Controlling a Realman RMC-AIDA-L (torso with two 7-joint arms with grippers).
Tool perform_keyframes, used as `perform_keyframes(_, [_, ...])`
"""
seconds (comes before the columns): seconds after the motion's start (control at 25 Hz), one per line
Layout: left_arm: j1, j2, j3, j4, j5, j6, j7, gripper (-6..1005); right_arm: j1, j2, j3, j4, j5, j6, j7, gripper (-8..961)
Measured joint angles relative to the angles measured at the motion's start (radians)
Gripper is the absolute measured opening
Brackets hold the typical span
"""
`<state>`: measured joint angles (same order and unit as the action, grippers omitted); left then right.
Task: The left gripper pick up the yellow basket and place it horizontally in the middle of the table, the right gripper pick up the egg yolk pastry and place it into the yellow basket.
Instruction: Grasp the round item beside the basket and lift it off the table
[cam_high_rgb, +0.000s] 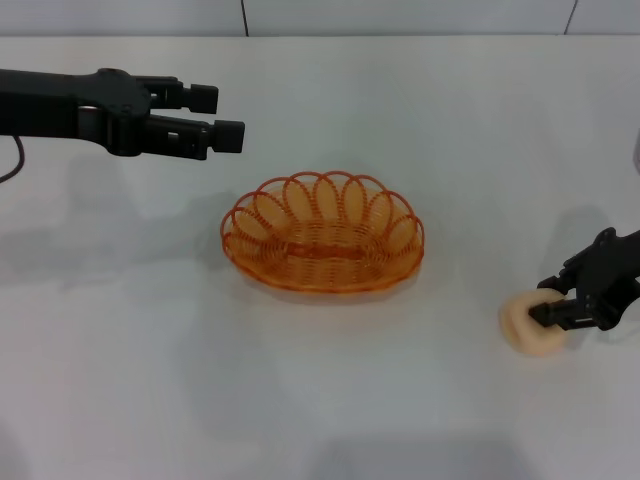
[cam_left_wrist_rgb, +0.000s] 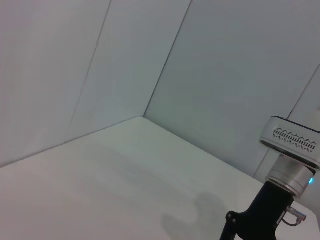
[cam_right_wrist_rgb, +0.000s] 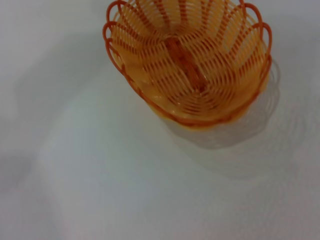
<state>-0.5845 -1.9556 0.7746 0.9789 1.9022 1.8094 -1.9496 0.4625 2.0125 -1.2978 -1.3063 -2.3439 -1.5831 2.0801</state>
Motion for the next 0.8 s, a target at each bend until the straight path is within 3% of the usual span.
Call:
perform_keyframes(0.28, [0.003, 0.0, 0.0, 0.0, 0.0, -0.012, 0.001, 887, 0.003, 0.0, 0.003, -0.002, 0.002, -0.007, 0.002, 250])
perform_keyframes(0.6, [0.002, 0.0, -0.001, 0.0, -0.001, -0.014, 0.005, 887, 0.004, 0.0, 0.002, -0.017, 0.023, -0.009, 0.0, 195])
perform_keyframes(0.8, [0.006, 0.001, -0.002, 0.0, -0.002, -0.028, 0.006, 887, 0.004, 0.0, 0.007, -0.093, 0.09, 0.0, 0.008, 172])
